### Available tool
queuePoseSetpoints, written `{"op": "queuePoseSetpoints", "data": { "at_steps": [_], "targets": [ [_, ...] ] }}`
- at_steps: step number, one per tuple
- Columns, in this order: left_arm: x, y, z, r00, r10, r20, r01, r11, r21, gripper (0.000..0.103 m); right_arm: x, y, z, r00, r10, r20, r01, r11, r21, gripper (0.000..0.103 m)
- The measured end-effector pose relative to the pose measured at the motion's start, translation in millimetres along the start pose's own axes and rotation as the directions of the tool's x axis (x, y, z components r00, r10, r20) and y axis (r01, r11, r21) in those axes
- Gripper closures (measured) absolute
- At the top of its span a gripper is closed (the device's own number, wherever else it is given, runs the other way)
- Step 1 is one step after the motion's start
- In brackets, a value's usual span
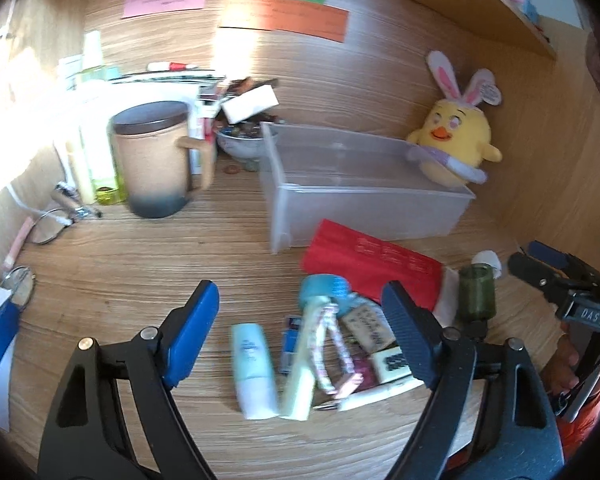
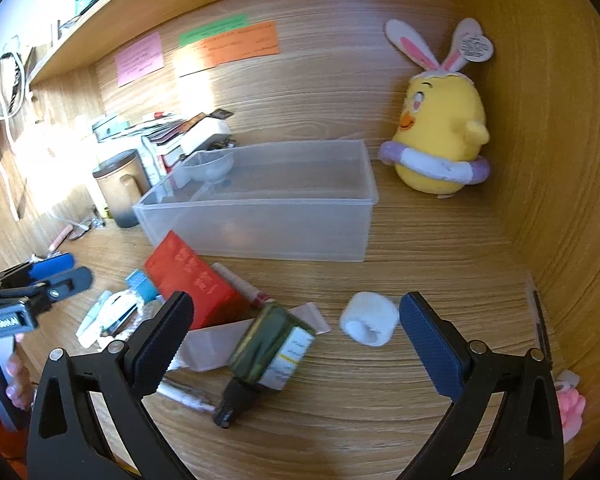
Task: Organize objects
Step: 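Grasp the mint-green tube with the left gripper while the right grasps the white tape roll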
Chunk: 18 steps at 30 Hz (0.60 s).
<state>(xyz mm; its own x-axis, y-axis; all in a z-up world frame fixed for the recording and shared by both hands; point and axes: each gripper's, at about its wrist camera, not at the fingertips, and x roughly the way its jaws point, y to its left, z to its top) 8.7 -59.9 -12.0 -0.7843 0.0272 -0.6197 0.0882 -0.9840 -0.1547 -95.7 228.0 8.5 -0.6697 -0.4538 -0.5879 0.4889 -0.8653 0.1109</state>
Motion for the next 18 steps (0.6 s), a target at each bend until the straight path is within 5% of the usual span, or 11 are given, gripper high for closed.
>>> {"op": "queuePoseSetpoints", "data": {
  "at_steps": [12, 18],
  "targets": [
    [29.0, 31.8, -18.3, 0.984, 0.077, -0.159, -0.077, 0.997, 0.001, 0.043, 11.3, -53.4, 0.0, 0.995, -0.082, -0.055, 0.089, 0.987, 0.130, 0.022],
    [35.7, 37.7, -27.7, 0.974, 0.079, -0.213, -0.079, 0.997, 0.007, 0.045, 20.2, -62.3, -5.0, 0.991, -0.094, -0.091, 0.107, 0.983, 0.149, 0.030]
  ]
}}
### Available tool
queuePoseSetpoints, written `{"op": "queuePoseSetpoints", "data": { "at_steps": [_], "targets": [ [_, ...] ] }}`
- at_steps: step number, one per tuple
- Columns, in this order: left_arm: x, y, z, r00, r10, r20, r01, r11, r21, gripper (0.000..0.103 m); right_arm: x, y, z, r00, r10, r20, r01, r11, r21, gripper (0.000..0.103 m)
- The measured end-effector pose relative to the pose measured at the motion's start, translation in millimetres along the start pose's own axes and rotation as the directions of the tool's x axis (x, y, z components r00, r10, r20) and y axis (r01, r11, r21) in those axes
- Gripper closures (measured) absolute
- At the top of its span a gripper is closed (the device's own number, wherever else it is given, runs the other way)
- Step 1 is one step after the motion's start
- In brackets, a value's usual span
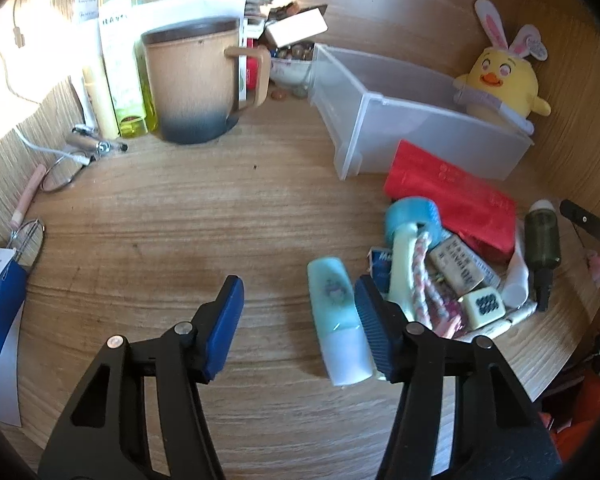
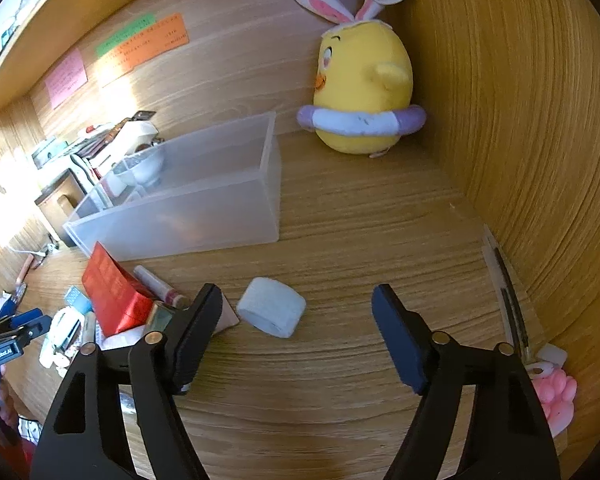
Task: Organize objects
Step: 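Grasp the mint-green tube with the left gripper while the right grasps the white tape roll, then carry both items over the clear box and open both grippers to drop them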
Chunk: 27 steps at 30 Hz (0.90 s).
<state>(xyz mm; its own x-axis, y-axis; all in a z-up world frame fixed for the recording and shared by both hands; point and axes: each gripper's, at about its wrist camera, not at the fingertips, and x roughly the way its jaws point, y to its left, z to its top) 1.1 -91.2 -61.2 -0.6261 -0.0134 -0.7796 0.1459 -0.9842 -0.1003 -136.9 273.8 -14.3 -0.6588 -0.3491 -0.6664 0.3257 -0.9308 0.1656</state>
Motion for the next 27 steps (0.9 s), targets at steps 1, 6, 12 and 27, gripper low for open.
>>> {"op": "queuePoseSetpoints", "data": {
  "at_steps": [1, 6, 12, 27],
  "targets": [
    [0.8, 1.1, -1.4, 1.000, -0.008, -0.009, 0.008, 1.000, 0.000, 0.045, 1.8, 0.5, -0.7, 1.000, -0.005, -0.006, 0.005, 1.000, -0.004, 0.031],
    [1.6, 2.3, -5.7, 1.000, -0.002, -0.015, 0.002, 1.000, 0.011, 0.046, 13.0, 5.1, -3.8, 0.999, -0.011, -0.043, 0.011, 1.000, -0.016, 0.037],
    [0.5, -1.8, -9.2, 1.000, 0.006, -0.004, -0.006, 0.999, 0.039, 0.053, 28.3, 12.3, -5.6, 0.996, -0.013, -0.093, 0.011, 1.000, -0.019, 0.050],
    [-7.8, 1.9, 8.1, 0.997, -0.004, 0.072, 0.002, 1.000, 0.027, 0.078, 17.9, 21.2, -0.8, 0.999, -0.033, -0.033, 0.032, 0.999, -0.032, 0.064]
  ]
}}
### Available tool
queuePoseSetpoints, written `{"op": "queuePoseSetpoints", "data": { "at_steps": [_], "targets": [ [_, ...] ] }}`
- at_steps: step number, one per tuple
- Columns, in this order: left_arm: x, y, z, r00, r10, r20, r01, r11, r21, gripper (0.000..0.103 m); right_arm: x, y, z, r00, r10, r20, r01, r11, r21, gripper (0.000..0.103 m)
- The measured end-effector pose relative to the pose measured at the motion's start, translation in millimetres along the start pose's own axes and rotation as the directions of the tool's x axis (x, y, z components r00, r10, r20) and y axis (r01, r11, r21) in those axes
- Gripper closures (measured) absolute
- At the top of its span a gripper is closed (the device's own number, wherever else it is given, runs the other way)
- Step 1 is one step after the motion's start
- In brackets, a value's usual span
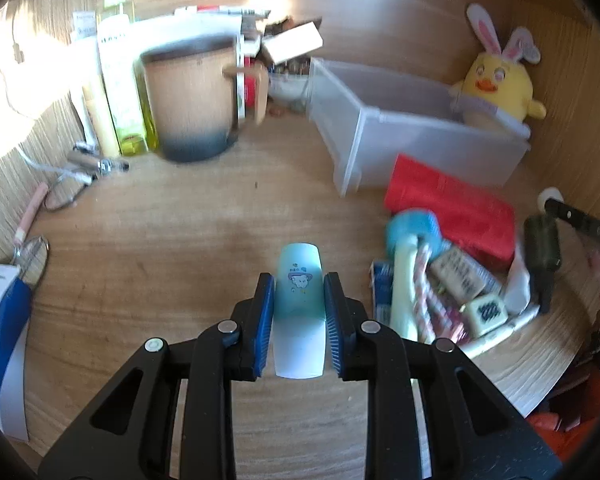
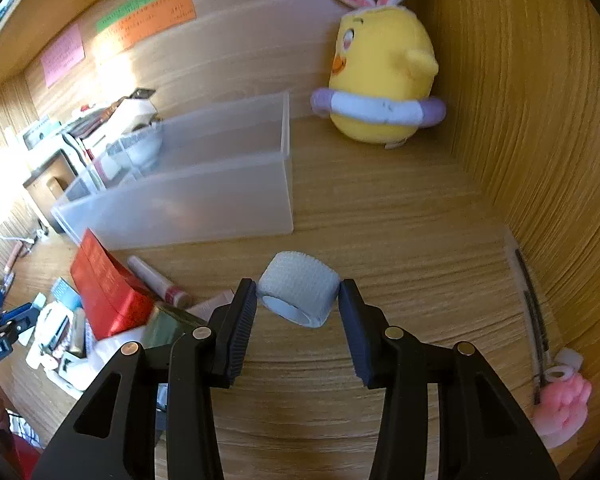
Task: Organize objects
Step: 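Carry both items over the clear box and open both grippers to drop them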
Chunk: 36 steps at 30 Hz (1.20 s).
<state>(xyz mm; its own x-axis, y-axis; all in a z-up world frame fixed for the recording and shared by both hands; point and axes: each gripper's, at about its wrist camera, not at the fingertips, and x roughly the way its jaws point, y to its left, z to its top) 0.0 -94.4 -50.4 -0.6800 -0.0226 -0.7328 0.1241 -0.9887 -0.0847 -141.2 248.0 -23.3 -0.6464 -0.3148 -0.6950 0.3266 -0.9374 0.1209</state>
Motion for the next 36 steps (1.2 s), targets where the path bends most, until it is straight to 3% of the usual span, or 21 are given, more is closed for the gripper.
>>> {"op": "queuePoseSetpoints", "data": {
  "at_steps": [10, 19, 29, 36],
  "targets": [
    [-24.4, -11.7, 40.1, 0.984, -0.084, 0.160, 0.093, 0.995, -0.047, 0.078, -17.4, 0.1, 16.1, 0.995, 0.054, 0.085, -0.056, 0.998, 0.020, 0.064],
    [-25.7, -29.3, 76.7, 0.966, -0.132, 0.223, 0.144, 0.989, -0.037, 0.078, -25.4, 21.7, 47.4, 0.981, 0.108, 0.159, -0.102, 0.994, -0.049, 0.064],
    [-14.0, -45.8, 113.3, 0.962, -0.135, 0.237, 0.141, 0.990, -0.008, 0.078, -14.9, 43.9, 83.4, 0.971, 0.153, 0.186, -0.130, 0.983, -0.130, 0.064],
    [13.6, -57.7, 132.5, 0.978, -0.113, 0.175, 0.109, 0.993, 0.034, 0.078, 6.7, 57.1, 101.7, 0.977, 0.169, 0.133, -0.142, 0.972, -0.189, 0.064]
  ]
}}
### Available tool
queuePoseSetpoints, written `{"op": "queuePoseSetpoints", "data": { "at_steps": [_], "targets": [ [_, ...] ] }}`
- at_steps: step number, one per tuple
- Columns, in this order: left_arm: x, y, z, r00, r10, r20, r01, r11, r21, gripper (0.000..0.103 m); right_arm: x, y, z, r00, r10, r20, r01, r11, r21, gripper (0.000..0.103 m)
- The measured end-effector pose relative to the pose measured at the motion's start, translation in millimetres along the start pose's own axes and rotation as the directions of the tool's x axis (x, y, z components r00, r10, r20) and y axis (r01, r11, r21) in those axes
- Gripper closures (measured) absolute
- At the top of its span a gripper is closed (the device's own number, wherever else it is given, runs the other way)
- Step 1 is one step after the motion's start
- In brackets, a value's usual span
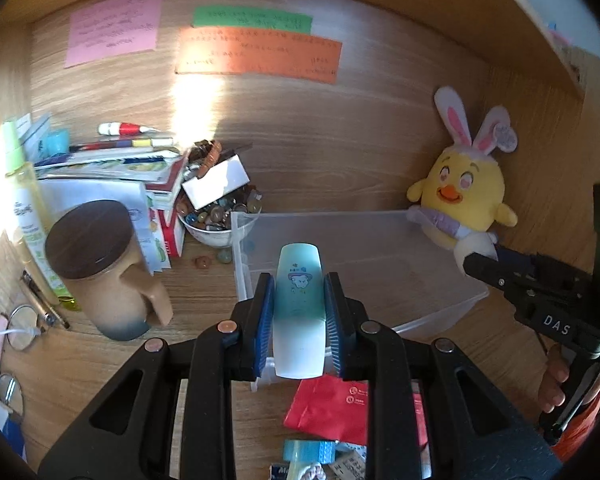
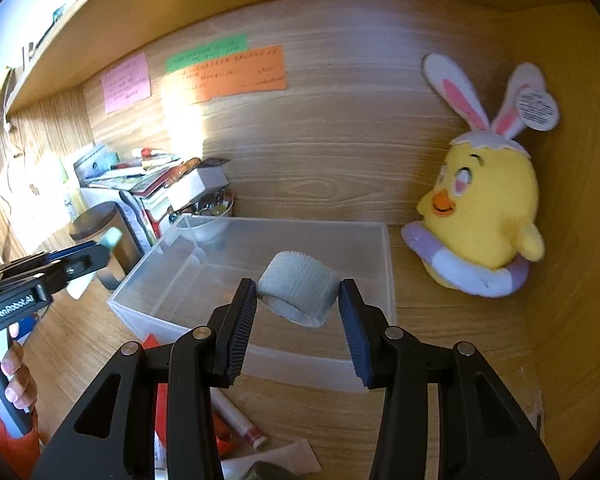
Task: Organize objects
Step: 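Carry both items over the clear box and open both grippers to drop them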
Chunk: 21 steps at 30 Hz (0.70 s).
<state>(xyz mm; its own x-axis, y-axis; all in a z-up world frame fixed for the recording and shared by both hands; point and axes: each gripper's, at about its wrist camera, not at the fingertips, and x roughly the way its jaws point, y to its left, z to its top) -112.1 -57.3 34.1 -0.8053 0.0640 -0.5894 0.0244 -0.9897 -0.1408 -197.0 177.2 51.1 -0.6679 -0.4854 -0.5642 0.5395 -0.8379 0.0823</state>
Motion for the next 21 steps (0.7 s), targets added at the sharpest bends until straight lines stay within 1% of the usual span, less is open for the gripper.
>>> {"op": "queuePoseSetpoints", "data": {
  "at_steps": [5, 9, 13, 17, 21],
  "targets": [
    [26.3, -3.1, 4.2, 0.998, 0.002, -0.063, 0.000, 1.000, 0.021, 0.078, 24.2, 1.0, 10.6, 0.998, 0.027, -0.061, -0.028, 0.999, -0.021, 0.064],
    [50.0, -1.2, 6.9, 0.992, -0.018, -0.128, 0.020, 1.000, 0.013, 0.078, 43.1, 4.4, 15.0, 0.994, 0.021, -0.105, -0.026, 0.999, -0.041, 0.064],
    [67.9, 1.7, 7.4, 0.984, -0.020, -0.177, 0.022, 1.000, 0.009, 0.078, 61.2, 7.5, 13.7, 0.989, 0.005, -0.151, -0.015, 0.998, -0.065, 0.064],
    [78.5, 2.2, 5.7, 0.979, -0.018, -0.202, 0.021, 1.000, 0.014, 0.078, 77.9, 9.5, 7.6, 0.981, 0.000, -0.193, -0.015, 0.997, -0.075, 0.064],
    [84.4, -2.4, 2.6, 0.977, -0.010, -0.214, 0.020, 0.999, 0.046, 0.078, 92.5, 10.2, 1.5, 0.975, 0.000, -0.224, -0.017, 0.997, -0.071, 0.064]
  ]
}}
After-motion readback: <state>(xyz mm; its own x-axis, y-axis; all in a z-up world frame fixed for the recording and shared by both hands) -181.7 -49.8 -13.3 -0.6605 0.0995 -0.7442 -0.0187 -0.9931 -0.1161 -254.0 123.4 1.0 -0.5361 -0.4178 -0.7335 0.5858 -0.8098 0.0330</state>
